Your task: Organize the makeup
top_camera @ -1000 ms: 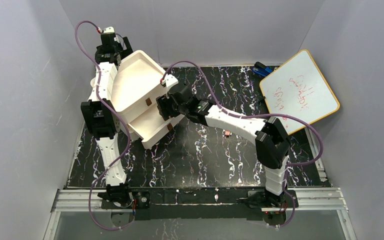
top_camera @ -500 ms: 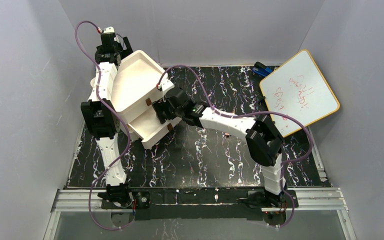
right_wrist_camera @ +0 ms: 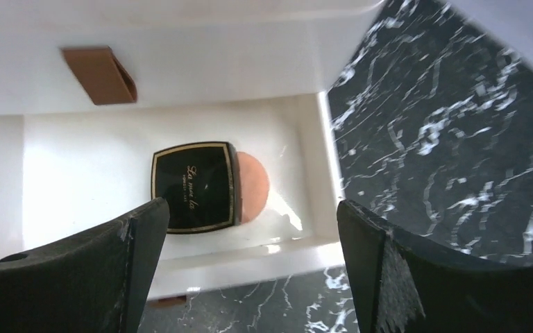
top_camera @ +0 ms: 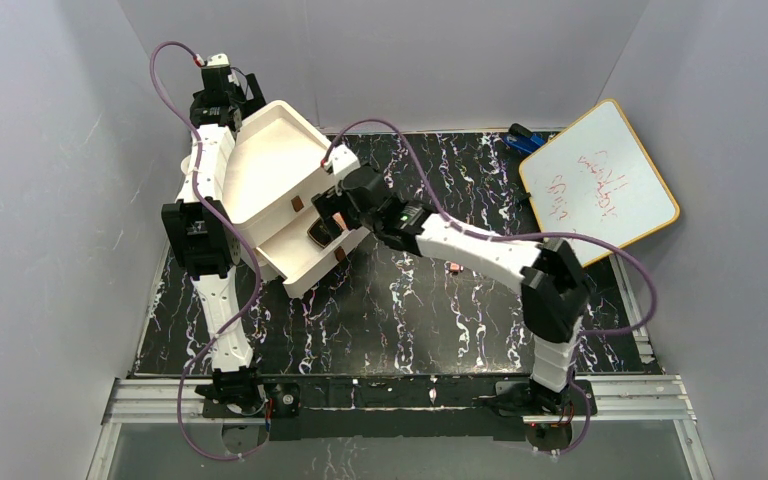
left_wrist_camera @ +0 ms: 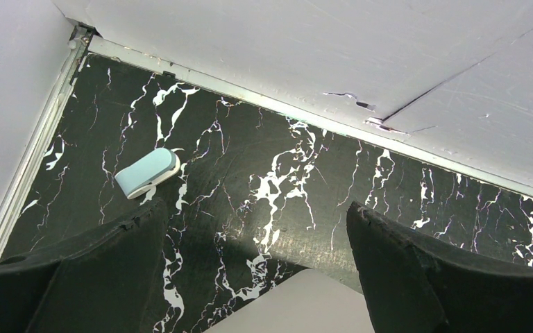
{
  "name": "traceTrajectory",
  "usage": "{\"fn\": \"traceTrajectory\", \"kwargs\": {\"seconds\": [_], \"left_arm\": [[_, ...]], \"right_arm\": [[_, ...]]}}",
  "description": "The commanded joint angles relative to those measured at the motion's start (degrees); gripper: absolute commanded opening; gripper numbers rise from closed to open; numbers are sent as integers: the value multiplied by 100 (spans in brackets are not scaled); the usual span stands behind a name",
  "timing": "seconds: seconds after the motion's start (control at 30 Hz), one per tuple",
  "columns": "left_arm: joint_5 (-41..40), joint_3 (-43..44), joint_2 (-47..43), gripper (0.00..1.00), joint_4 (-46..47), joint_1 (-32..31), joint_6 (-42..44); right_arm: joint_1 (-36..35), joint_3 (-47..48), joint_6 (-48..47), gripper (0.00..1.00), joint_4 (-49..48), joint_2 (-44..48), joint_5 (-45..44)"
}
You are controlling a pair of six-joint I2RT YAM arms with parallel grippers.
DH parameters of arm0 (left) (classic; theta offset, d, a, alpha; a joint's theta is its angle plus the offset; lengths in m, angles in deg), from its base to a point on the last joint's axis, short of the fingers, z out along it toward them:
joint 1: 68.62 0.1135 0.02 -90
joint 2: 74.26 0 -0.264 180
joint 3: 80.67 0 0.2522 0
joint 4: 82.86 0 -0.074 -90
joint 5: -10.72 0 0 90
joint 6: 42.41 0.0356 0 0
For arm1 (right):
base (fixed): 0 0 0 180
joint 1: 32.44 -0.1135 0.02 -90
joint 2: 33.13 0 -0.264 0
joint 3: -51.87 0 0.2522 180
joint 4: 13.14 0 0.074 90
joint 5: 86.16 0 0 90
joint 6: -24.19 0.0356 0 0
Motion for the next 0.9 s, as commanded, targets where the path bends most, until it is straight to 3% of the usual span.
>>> {"fn": "traceTrajectory", "kwargs": {"seconds": [0.0,0.13,0.47,0.63,0.87], "left_arm": [[115,250,-6,98,-160,-43,39],[100,264,-4,98,-172,-44,30],[91,269,23,98,-176,-43,21],[95,260,10,98,-175,-45,12],[59,191,-64,98,-158,-60,33]], "right_arm": [[-9,-191,-418,98,-535,1053,-420],[-6,-685,-421,98,-389,1589,-217],[-7,-3269,466,98,-880,2846,516],[-18,-3526,688,98,-1161,2713,665],[-55,-2840,630,98,-1449,1783,849]]}}
